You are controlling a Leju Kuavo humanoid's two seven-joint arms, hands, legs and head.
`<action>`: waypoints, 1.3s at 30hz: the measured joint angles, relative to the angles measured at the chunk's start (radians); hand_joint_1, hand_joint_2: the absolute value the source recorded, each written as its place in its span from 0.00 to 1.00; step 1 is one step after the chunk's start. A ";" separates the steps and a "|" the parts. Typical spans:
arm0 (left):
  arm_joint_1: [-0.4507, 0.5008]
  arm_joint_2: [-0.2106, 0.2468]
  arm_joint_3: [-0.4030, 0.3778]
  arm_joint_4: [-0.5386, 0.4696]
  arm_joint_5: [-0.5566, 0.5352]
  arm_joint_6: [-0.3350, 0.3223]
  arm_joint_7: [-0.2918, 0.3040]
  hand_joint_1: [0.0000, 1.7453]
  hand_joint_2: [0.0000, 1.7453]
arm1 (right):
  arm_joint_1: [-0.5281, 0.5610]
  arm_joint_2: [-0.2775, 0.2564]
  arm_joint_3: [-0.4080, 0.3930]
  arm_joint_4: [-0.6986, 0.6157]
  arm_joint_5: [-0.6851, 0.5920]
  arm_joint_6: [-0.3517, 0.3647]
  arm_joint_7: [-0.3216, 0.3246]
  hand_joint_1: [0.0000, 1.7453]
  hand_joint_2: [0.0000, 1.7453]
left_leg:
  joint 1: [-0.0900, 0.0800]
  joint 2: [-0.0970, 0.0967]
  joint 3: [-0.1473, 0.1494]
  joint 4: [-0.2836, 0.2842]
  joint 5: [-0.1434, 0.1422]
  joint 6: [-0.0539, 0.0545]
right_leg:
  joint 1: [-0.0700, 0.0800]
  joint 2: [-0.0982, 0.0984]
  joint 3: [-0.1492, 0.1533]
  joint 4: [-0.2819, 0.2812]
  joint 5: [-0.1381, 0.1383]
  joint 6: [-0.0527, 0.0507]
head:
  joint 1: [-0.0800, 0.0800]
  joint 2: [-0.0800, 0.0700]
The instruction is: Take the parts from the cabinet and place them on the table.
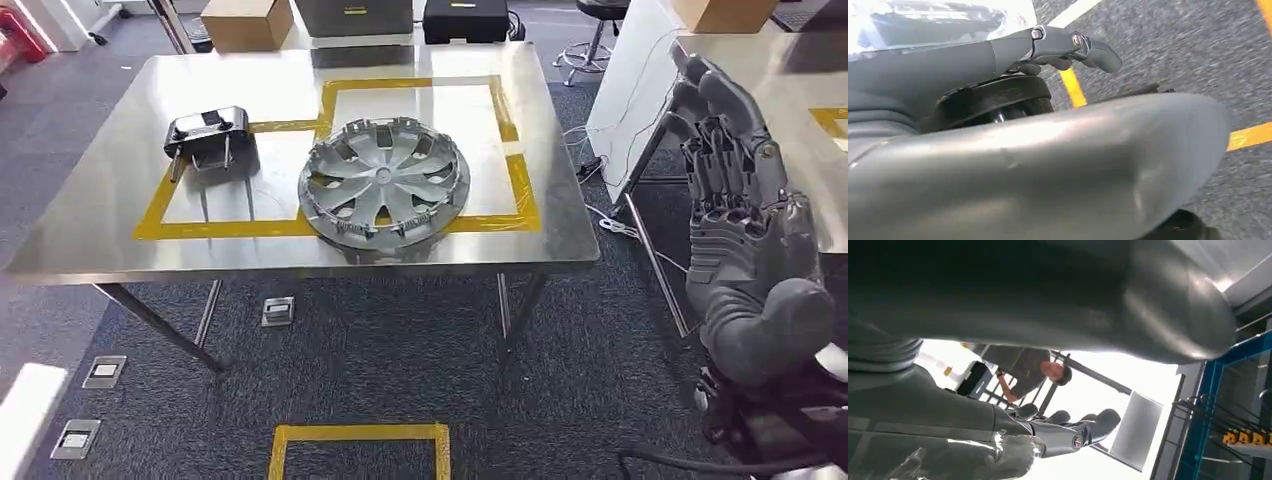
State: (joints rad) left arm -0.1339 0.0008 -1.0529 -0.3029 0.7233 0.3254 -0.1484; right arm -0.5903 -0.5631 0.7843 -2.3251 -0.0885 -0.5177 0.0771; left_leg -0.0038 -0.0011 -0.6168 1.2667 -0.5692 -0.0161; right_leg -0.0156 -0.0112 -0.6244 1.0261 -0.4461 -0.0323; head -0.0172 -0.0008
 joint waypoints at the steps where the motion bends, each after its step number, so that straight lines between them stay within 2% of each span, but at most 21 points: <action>1: 0.001 0.000 0.000 0.000 0.001 -0.001 0.000 0.00 0.00 | 0.000 0.000 -0.001 0.000 0.000 -0.001 0.000 0.00 0.00 | 0.000 0.000 0.054 -0.077 0.035 0.006 | 0.001 0.001 -0.011 0.001 0.009 0.002 | -0.001 0.000; 2: 0.001 0.000 0.000 0.000 0.001 -0.001 0.001 0.00 0.00 | 0.000 0.000 -0.001 0.000 0.000 -0.001 0.000 0.00 0.00 | -0.001 0.000 0.112 -0.162 0.050 0.014 | 0.002 0.002 -0.020 0.001 0.018 0.004 | -0.002 0.000; 4: 0.000 0.000 -0.001 0.000 0.000 -0.004 0.001 0.00 0.00 | 0.000 -0.001 -0.004 -0.001 0.001 -0.002 0.000 0.00 0.00 | -0.008 -0.001 0.177 -0.285 0.010 0.024 | 0.003 0.000 -0.027 0.001 0.036 0.016 | 0.000 0.000; 7: 0.004 -0.003 -0.001 0.000 0.001 -0.005 0.002 0.00 0.00 | 0.001 -0.002 -0.005 -0.001 0.001 -0.003 0.001 0.00 0.00 | -0.017 0.000 0.153 -0.288 0.035 0.040 | -0.002 -0.003 -0.025 -0.017 0.068 0.039 | -0.001 0.000; 8: 0.004 -0.003 -0.001 0.000 0.001 -0.005 0.001 0.00 0.00 | 0.002 -0.003 -0.008 -0.001 0.001 -0.003 0.001 0.00 0.00 | -0.007 0.005 0.147 -0.300 0.053 0.044 | -0.006 0.001 -0.032 -0.011 0.054 0.043 | -0.003 0.000; 11: 0.004 -0.006 -0.001 -0.001 0.001 -0.005 0.002 0.00 0.00 | 0.004 -0.008 -0.009 -0.001 0.003 -0.003 0.003 0.00 0.00 | -0.009 0.006 0.105 -0.299 0.087 0.058 | -0.005 0.004 -0.075 0.151 -0.129 0.049 | 0.016 0.000; 12: 0.003 -0.006 0.000 -0.001 0.001 -0.005 0.002 0.00 0.00 | 0.005 -0.008 -0.010 -0.001 0.003 -0.003 0.003 0.00 0.00 | -0.011 0.006 0.089 -0.299 0.099 0.060 | -0.004 0.004 -0.088 0.224 -0.166 0.052 | 0.017 0.000; 13: 0.003 -0.006 0.000 -0.001 0.001 -0.005 0.002 0.00 0.00 | 0.006 -0.008 -0.009 -0.001 0.003 -0.003 0.003 0.00 0.00 | -0.012 0.007 0.080 -0.296 0.112 0.060 | -0.004 0.004 -0.092 0.280 -0.170 0.053 | 0.019 0.000; 15: 0.003 -0.006 0.000 -0.001 0.001 -0.005 0.002 0.00 0.00 | 0.008 -0.008 -0.009 -0.001 0.004 -0.003 0.003 0.00 0.00 | -0.015 0.007 0.043 -0.288 0.134 0.059 | -0.004 0.004 -0.051 0.275 -0.099 0.050 | 0.022 0.000; 17: 0.001 -0.006 0.000 -0.001 0.007 -0.005 0.001 0.00 0.00 | 0.007 -0.008 -0.010 -0.001 0.004 -0.001 0.003 0.00 0.00 | -0.016 0.007 0.011 -0.275 0.149 0.056 | 0.001 0.004 0.057 0.131 -0.048 0.038 | 0.023 0.000; 19: -0.003 -0.007 0.000 -0.002 0.011 -0.002 0.000 0.00 0.00 | 0.004 -0.008 -0.011 -0.001 0.005 0.000 0.003 0.00 0.00 | -0.021 0.005 -0.007 -0.262 0.161 0.048 | 0.007 0.002 0.162 -0.036 -0.102 0.025 | 0.022 0.000; 22: -0.003 -0.006 0.000 -0.002 0.014 0.000 0.000 0.00 0.00 | 0.003 -0.010 -0.014 -0.001 0.007 0.002 0.003 0.00 0.00 | -0.015 0.006 -0.016 -0.266 0.190 0.030 | 0.016 0.003 0.148 -0.043 -0.093 0.015 | 0.021 0.000; 23: -0.003 -0.003 0.000 -0.002 0.015 0.000 0.000 0.00 0.00 | 0.003 -0.010 -0.015 0.000 0.007 0.003 0.003 0.00 0.00 | -0.015 0.002 -0.021 -0.264 0.188 0.025 | 0.004 -0.002 0.141 -0.050 -0.079 0.009 | 0.024 0.000; 26: -0.003 -0.003 0.000 -0.002 0.015 0.001 0.000 0.00 0.00 | 0.002 -0.009 -0.015 0.000 0.007 0.004 0.006 0.00 0.00 | -0.004 0.001 -0.056 -0.128 0.018 -0.003 | 0.001 -0.005 0.106 -0.048 -0.047 -0.002 | 0.014 0.000; 28: -0.005 -0.001 0.000 -0.002 0.017 0.004 0.003 0.00 0.00 | 0.002 -0.009 -0.014 0.000 0.007 0.006 0.007 0.00 0.00 | 0.003 0.001 -0.071 0.004 -0.042 -0.013 | 0.000 -0.005 0.076 -0.042 -0.026 0.000 | 0.012 0.000; 29: -0.005 -0.001 0.000 -0.002 0.017 0.006 0.005 0.00 0.00 | 0.004 -0.009 -0.014 0.000 0.007 0.006 0.008 0.00 0.00 | 0.005 0.001 -0.063 0.030 -0.025 -0.016 | -0.001 -0.004 0.058 -0.038 -0.016 0.003 | 0.011 0.000; 31: -0.004 -0.001 0.000 -0.002 0.018 0.010 0.008 0.00 0.00 | 0.004 -0.009 -0.014 0.000 0.007 0.006 0.008 0.00 0.00 | 0.011 0.001 0.003 -0.026 0.055 -0.019 | -0.004 -0.003 0.020 -0.026 0.003 0.011 | 0.010 0.000; 32: -0.004 -0.001 0.000 -0.002 0.018 0.010 0.010 0.00 0.00 | 0.004 -0.009 -0.015 0.000 0.007 0.006 0.009 0.00 0.00 | 0.013 0.001 0.059 -0.101 0.079 -0.018 | -0.005 -0.003 0.004 -0.018 0.011 0.015 | 0.009 0.000; 34: -0.004 -0.003 0.000 -0.002 0.019 0.010 0.011 0.00 0.00 | 0.004 -0.010 -0.016 -0.001 0.008 0.006 0.010 0.00 0.00 | 0.009 -0.001 0.159 -0.259 0.027 -0.011 | -0.003 -0.002 -0.013 -0.007 0.022 0.028 | 0.005 0.000; 38: -0.001 -0.006 -0.001 -0.003 0.019 0.010 0.013 0.00 0.00 | 0.001 -0.010 -0.016 0.000 0.008 0.009 0.011 0.00 0.00 | 0.001 0.000 0.139 -0.284 0.045 0.029 | -0.009 -0.005 -0.017 -0.022 0.058 0.057 | 0.008 0.000; 39: -0.002 -0.007 -0.001 -0.003 0.019 0.010 0.013 0.00 0.00 | 0.002 -0.010 -0.017 0.000 0.008 0.009 0.011 0.00 0.00 | 0.004 0.006 0.129 -0.286 0.057 0.037 | -0.012 0.000 -0.027 -0.009 0.024 0.060 | 0.008 0.000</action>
State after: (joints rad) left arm -0.1356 -0.0061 -1.0536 -0.3056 0.7424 0.3349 -0.1350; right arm -0.5887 -0.5734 0.7675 -2.3255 -0.0805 -0.5085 0.0881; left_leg 0.0005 0.0054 -0.4881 0.9808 -0.5118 0.0207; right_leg -0.0278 -0.0116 -0.6515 1.0169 -0.4222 0.0281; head -0.0091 -0.0008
